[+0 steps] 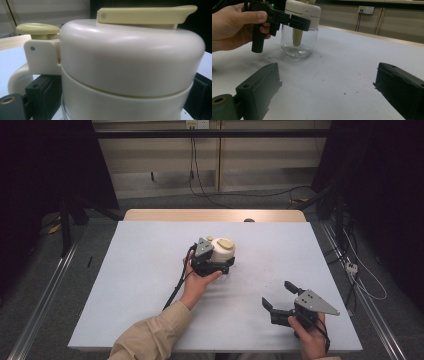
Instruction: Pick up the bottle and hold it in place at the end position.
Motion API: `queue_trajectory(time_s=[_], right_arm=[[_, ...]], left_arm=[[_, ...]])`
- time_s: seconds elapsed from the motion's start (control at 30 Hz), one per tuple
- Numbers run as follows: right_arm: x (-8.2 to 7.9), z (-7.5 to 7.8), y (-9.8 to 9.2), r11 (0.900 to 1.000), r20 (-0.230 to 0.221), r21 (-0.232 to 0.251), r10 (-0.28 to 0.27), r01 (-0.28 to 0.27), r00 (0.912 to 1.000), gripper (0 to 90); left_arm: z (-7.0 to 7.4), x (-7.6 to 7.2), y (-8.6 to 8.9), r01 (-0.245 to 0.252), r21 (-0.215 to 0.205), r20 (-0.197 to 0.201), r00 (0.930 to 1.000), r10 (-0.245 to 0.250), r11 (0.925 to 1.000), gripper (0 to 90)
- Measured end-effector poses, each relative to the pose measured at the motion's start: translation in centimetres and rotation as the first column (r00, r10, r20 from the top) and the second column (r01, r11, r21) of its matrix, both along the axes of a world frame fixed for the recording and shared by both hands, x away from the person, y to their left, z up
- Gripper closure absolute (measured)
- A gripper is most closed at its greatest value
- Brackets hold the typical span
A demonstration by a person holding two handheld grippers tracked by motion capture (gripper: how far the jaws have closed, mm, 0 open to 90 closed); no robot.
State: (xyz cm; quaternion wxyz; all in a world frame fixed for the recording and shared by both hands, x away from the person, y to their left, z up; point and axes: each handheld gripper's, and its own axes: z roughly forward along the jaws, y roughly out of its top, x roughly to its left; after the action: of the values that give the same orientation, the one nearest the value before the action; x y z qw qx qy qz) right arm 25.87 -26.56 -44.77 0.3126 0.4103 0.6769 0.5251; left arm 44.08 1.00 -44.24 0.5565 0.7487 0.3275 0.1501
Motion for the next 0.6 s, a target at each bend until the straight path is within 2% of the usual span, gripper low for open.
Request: queue_trajectory(time_s=[0.4,0.6], right_arm=[[0.02,-0.04,0.0,1.0,-0.002,-0.002,-0.003,0.003,1.0,4.9],[0.01,-0.04,-0.04,1.0,-0.002,0.002,-0.006,0.006,1.0,5.0]], left_arm=[[-0.06,0.18,-0.23,0.015,-0.006,0.004,0.9999,-0.015,0.9999,6.0],[-0.31,0.16,-0.36,0.03,-0.002,0.02,0.9994,-0.029,0.9996,6.0]])
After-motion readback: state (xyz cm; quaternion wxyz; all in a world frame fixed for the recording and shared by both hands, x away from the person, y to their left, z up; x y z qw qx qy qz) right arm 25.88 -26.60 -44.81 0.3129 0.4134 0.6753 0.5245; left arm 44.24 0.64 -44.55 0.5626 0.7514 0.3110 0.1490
